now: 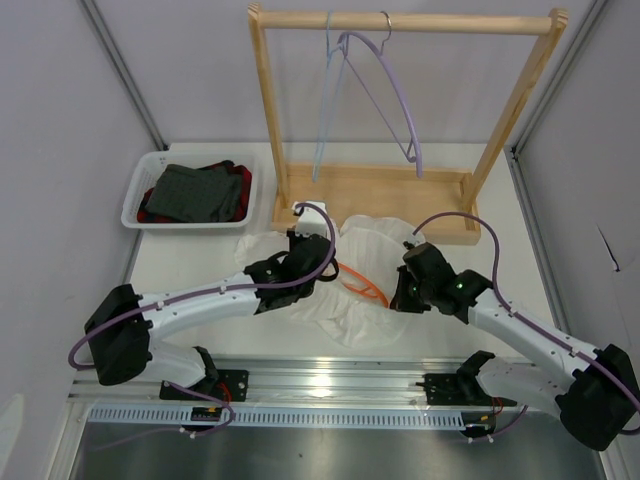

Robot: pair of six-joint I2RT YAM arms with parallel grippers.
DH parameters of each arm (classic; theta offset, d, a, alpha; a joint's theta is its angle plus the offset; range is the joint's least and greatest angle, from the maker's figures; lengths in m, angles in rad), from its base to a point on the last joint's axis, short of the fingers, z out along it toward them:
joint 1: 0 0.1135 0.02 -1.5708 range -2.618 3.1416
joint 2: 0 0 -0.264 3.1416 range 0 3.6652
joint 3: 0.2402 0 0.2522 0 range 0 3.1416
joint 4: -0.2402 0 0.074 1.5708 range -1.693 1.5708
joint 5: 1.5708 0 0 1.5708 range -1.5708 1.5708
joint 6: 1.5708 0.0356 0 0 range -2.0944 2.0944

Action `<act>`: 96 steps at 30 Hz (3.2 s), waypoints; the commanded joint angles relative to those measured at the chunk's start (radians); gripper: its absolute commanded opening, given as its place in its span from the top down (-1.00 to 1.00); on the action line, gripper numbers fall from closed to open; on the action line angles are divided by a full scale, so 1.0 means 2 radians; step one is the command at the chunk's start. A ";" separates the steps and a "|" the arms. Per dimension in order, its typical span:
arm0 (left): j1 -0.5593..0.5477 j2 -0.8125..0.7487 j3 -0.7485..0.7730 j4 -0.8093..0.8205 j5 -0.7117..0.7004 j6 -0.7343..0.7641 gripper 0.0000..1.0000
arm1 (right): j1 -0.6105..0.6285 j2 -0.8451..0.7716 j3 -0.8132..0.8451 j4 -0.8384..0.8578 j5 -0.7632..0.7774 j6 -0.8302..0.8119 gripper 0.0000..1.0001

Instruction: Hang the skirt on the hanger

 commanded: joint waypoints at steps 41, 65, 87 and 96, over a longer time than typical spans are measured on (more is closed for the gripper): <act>-0.083 0.036 0.158 -0.158 -0.076 -0.042 1.00 | 0.120 0.104 0.342 -0.115 0.138 0.013 1.00; -0.056 0.005 0.270 -0.181 0.022 -0.022 1.00 | 0.119 0.087 0.327 -0.097 0.144 -0.033 0.76; -0.056 0.016 0.369 -0.200 0.082 0.037 1.00 | 0.118 -0.045 0.268 0.068 0.069 -0.189 0.11; -0.056 0.020 0.382 -0.205 0.098 0.043 1.00 | 0.123 0.025 0.283 0.118 0.059 -0.247 0.23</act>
